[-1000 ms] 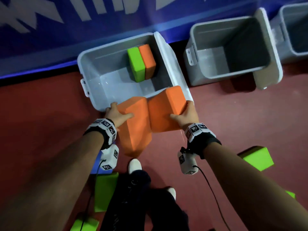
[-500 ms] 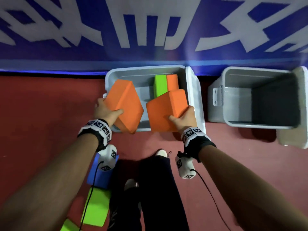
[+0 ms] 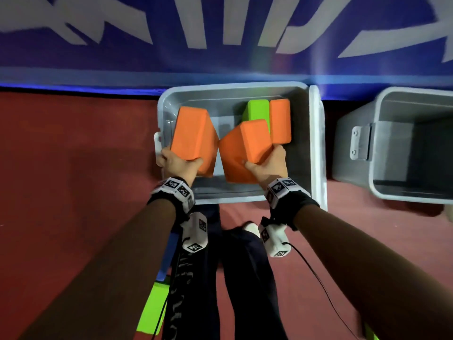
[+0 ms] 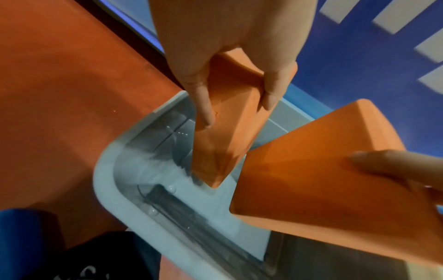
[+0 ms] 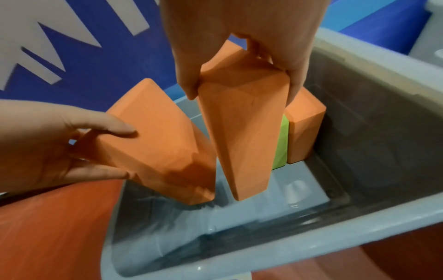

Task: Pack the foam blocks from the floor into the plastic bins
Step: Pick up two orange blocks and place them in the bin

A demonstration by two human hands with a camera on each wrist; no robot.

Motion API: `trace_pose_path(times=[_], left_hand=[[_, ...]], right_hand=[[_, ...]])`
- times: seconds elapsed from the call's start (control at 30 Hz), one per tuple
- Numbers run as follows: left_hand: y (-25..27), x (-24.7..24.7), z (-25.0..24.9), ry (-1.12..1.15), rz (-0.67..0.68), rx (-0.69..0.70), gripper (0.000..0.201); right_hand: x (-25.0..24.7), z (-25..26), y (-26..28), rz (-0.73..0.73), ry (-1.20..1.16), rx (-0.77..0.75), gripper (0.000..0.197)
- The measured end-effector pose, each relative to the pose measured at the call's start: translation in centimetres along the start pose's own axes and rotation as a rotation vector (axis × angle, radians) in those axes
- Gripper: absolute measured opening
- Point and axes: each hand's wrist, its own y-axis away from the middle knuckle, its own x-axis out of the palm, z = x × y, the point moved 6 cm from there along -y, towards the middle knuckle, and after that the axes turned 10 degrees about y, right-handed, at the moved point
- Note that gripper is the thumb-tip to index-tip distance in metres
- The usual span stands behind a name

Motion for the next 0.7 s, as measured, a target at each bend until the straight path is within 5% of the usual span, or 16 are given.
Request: trace_pose_path(times=[0.27, 0.7], left_hand=[[-7.3, 5.4, 1.9, 0.104, 0.0, -0.007, 0.078], [-14.7, 14.7, 4.8, 0.104, 0.079, 0.077, 0.085]], right_hand=[[5.9, 2.0, -6.6, -0.15, 0.078, 0.016, 0.073], [11.9, 2.3, -16.3, -0.434, 0.413, -0.116, 0.089]])
